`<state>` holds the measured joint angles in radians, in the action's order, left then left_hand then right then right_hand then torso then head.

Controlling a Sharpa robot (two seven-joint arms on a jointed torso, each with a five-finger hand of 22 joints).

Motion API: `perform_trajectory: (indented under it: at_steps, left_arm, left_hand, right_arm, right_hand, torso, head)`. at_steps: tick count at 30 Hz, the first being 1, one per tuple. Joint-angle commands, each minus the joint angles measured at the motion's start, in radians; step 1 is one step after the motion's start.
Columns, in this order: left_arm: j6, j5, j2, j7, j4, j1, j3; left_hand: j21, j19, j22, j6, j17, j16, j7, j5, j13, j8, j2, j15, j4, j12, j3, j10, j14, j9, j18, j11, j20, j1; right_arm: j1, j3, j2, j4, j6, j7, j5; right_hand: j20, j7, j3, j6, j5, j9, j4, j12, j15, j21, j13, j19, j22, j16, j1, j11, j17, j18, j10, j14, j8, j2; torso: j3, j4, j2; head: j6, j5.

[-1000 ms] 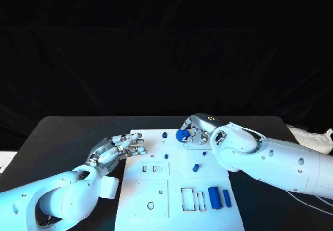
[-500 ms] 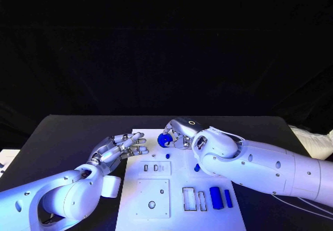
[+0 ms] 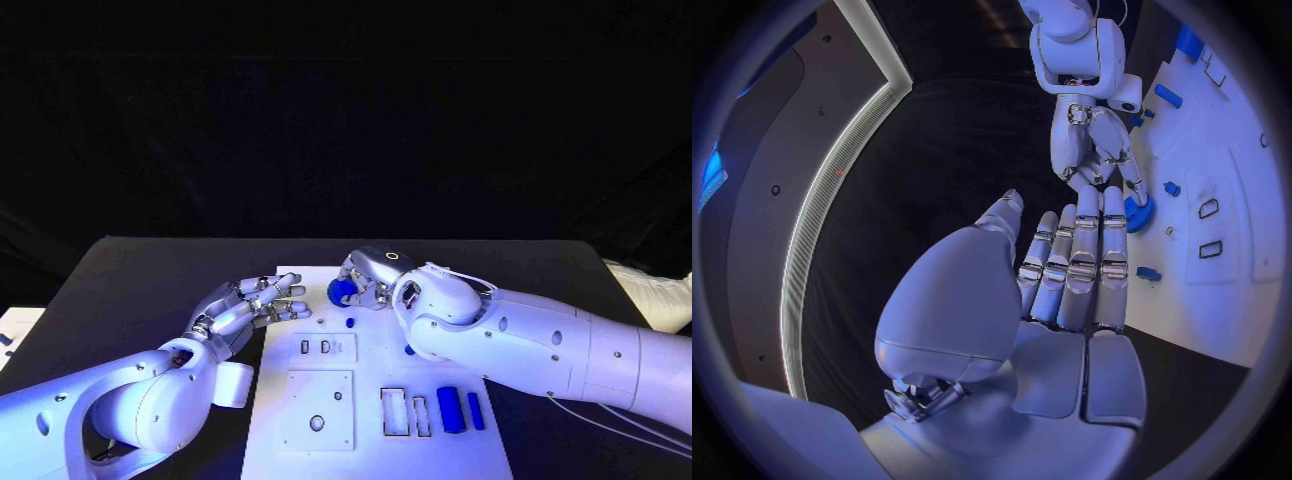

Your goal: Assemble the parts on the task board

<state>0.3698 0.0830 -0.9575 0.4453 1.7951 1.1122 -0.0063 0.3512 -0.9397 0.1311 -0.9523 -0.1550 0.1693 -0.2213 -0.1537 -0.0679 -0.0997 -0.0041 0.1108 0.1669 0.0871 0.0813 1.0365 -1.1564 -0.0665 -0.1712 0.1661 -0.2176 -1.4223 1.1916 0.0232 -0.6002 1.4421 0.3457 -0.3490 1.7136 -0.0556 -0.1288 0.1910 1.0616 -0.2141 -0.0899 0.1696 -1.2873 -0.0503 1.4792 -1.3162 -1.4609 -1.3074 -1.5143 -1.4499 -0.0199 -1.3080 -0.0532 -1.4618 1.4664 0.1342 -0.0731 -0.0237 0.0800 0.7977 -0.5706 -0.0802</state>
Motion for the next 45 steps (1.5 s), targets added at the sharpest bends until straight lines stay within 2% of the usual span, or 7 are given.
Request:
perform_trajectory:
  at_steps: [1, 13, 20, 28, 34, 39, 45]
  left_arm:
    - [-0.02, 0.001, 0.002, 0.004, 0.0, 0.001, 0.001]
    - [-0.022, 0.001, 0.002, 0.002, 0.001, 0.001, 0.001]
    - [-0.021, 0.001, 0.001, 0.001, 0.0, 0.001, 0.001]
    - [-0.02, 0.001, 0.001, 0.0, 0.001, 0.001, 0.001]
    - [-0.019, 0.001, 0.0, 0.0, 0.001, 0.001, 0.001]
    - [-0.018, 0.001, 0.0, 0.0, 0.0, 0.001, 0.001]
    - [-0.018, 0.001, -0.002, 0.0, -0.001, 0.001, 0.001]
  left_hand:
    - [-0.004, -0.002, -0.001, -0.002, -0.001, -0.004, -0.003, -0.005, 0.001, 0.004, 0.001, 0.003, -0.006, -0.007, -0.001, 0.002, 0.006, 0.001, -0.011, 0.003, -0.003, -0.009]
    - [-0.005, -0.003, -0.002, -0.003, -0.003, -0.005, -0.002, -0.005, 0.0, 0.005, 0.002, 0.002, -0.008, -0.008, 0.0, 0.004, 0.005, 0.001, -0.011, 0.002, -0.003, -0.01]
    - [-0.005, -0.003, -0.002, -0.004, -0.003, -0.006, -0.002, -0.005, 0.0, 0.005, 0.002, 0.002, -0.008, -0.008, 0.0, 0.004, 0.005, 0.001, -0.011, 0.002, -0.003, -0.01]
    - [-0.005, -0.003, -0.002, -0.004, -0.003, -0.006, -0.002, -0.005, 0.0, 0.006, 0.003, 0.002, -0.008, -0.008, 0.0, 0.004, 0.005, 0.001, -0.011, 0.002, -0.003, -0.009]
    - [-0.006, -0.003, -0.003, -0.004, -0.004, -0.007, -0.003, -0.005, 0.0, 0.006, 0.003, 0.002, -0.007, -0.009, 0.0, 0.004, 0.005, 0.001, -0.011, 0.002, -0.003, -0.007]
    - [-0.006, -0.003, -0.003, -0.004, -0.004, -0.007, -0.003, -0.005, 0.0, 0.006, 0.004, 0.002, -0.007, -0.009, 0.0, 0.005, 0.005, 0.001, -0.011, 0.002, -0.004, -0.007]
    - [-0.006, -0.003, -0.003, -0.004, -0.004, -0.007, -0.003, -0.005, 0.0, 0.006, 0.004, 0.002, -0.007, -0.009, 0.0, 0.005, 0.005, 0.001, -0.011, 0.002, -0.004, -0.007]
  right_arm:
    - [-0.002, -0.002, 0.005, -0.013, -0.007, -0.012, 0.016]
    - [-0.002, -0.002, 0.027, -0.045, -0.029, -0.018, 0.015]
    - [-0.002, -0.003, 0.032, -0.054, -0.06, -0.012, 0.0]
    - [-0.002, -0.003, 0.031, -0.057, -0.107, -0.014, -0.03]
    - [-0.002, -0.003, 0.027, -0.06, -0.117, -0.022, -0.047]
    - [-0.005, -0.003, 0.006, -0.041, -0.015, -0.001, -0.054]
    - [-0.008, 0.002, -0.048, 0.001, 0.119, 0.07, -0.092]
  right_hand:
    - [-0.004, 0.02, 0.006, 0.022, 0.0, -0.016, 0.001, 0.004, 0.003, 0.005, -0.037, -0.009, -0.075, -0.002, 0.009, -0.002, -0.135, 0.013, 0.008, 0.079, 0.002, 0.004]
    - [-0.02, -0.009, 0.003, -0.049, 0.047, 0.002, 0.018, 0.055, 0.023, 0.002, -0.007, -0.006, -0.072, -0.004, 0.057, -0.027, -0.141, 0.013, 0.034, 0.08, -0.054, -0.025]
    - [-0.041, -0.025, -0.074, -0.115, 0.048, 0.014, 0.092, 0.113, 0.042, 0.001, 0.032, -0.002, -0.07, -0.018, 0.149, -0.045, -0.174, 0.012, 0.065, 0.086, -0.072, -0.059]
    - [-0.042, -0.02, -0.147, -0.084, -0.08, 0.005, 0.122, 0.072, 0.04, 0.008, 0.002, -0.01, -0.085, -0.026, 0.29, -0.043, -0.191, 0.014, 0.047, 0.089, -0.065, -0.001]
    - [-0.041, -0.016, -0.158, -0.073, -0.099, 0.002, 0.121, 0.057, 0.039, 0.012, -0.01, -0.014, -0.094, -0.029, 0.302, -0.04, -0.199, 0.016, 0.041, 0.091, -0.064, 0.02]
    - [-0.038, -0.013, -0.162, -0.065, -0.142, 0.001, 0.113, 0.037, 0.036, 0.016, -0.025, -0.018, -0.101, -0.033, 0.277, -0.037, -0.208, 0.017, 0.032, 0.093, -0.065, 0.025]
    - [-0.038, -0.017, -0.173, -0.076, -0.127, 0.003, 0.11, 0.041, 0.037, 0.017, -0.023, -0.02, -0.104, -0.033, 0.257, -0.039, -0.208, 0.018, 0.034, 0.093, -0.072, 0.013]
  torso:
    - [-0.0002, -0.0001, 0.0]
    - [0.0001, 0.0004, 0.0]
    - [-0.0001, 0.0001, 0.0]
    - [0.0003, -0.0007, 0.0]
    - [0.0003, 0.0, 0.0]
    - [0.0009, -0.0009, 0.0]
    - [0.002, -0.0061, -0.002]
  head:
    - [-0.001, 0.002]
    - [-0.002, 0.002]
    - [-0.004, 0.004]
    - [-0.005, 0.005]
    - [-0.005, 0.004]
    - [-0.004, 0.005]
    - [0.001, 0.005]
